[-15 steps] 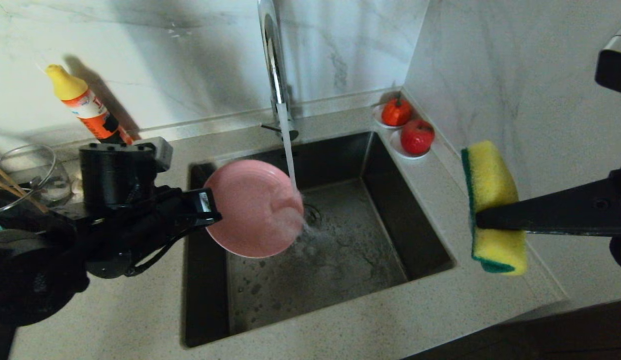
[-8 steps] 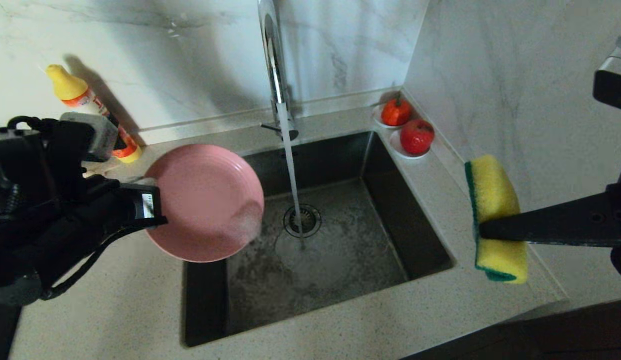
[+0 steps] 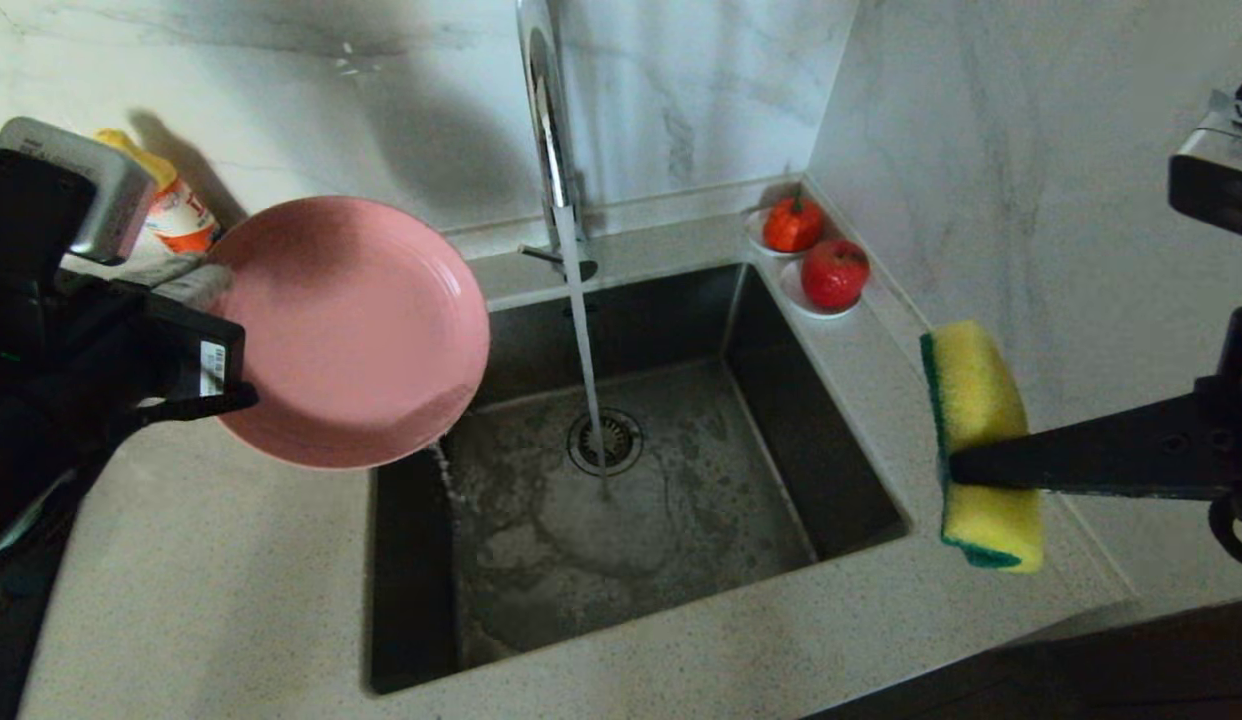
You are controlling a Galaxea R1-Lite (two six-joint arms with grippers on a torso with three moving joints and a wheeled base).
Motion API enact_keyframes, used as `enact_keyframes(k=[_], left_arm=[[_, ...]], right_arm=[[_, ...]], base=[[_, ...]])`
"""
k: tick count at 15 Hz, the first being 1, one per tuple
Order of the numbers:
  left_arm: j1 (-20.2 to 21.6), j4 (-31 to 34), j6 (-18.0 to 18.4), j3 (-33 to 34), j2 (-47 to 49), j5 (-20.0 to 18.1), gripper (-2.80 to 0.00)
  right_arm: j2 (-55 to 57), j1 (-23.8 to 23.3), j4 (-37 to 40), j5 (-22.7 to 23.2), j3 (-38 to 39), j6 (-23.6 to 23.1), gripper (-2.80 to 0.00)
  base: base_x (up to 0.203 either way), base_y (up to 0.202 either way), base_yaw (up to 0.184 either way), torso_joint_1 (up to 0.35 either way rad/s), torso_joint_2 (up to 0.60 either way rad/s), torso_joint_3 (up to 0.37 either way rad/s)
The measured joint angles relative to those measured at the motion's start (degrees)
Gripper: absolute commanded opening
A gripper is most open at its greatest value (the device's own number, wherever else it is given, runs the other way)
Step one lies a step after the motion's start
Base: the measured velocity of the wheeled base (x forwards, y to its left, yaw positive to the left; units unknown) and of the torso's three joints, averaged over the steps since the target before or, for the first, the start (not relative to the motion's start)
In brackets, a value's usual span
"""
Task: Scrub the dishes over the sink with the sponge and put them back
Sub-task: Rinse the plate
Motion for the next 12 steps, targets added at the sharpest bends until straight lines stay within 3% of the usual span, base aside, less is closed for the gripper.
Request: enact_keyframes(k=[6,12], left_arm=[[-0.14,-9.0,11.37,-0.4,-0.33,-0.56,-2.8],[-0.21,-10.22,12.75,0.11,-1.74,-1.82,-2.8]], right_arm=[[0.83,0.0,-1.12,0.0,-0.16,-0.11,-2.8],[1.59,-0.09,-1.33,0.0,-0.24,-0.08,-2.8]], base=[[0.0,0.0,0.0,0.0,0.0,0.0],[0.0,0.0,0.0,0.0,0.0,0.0]])
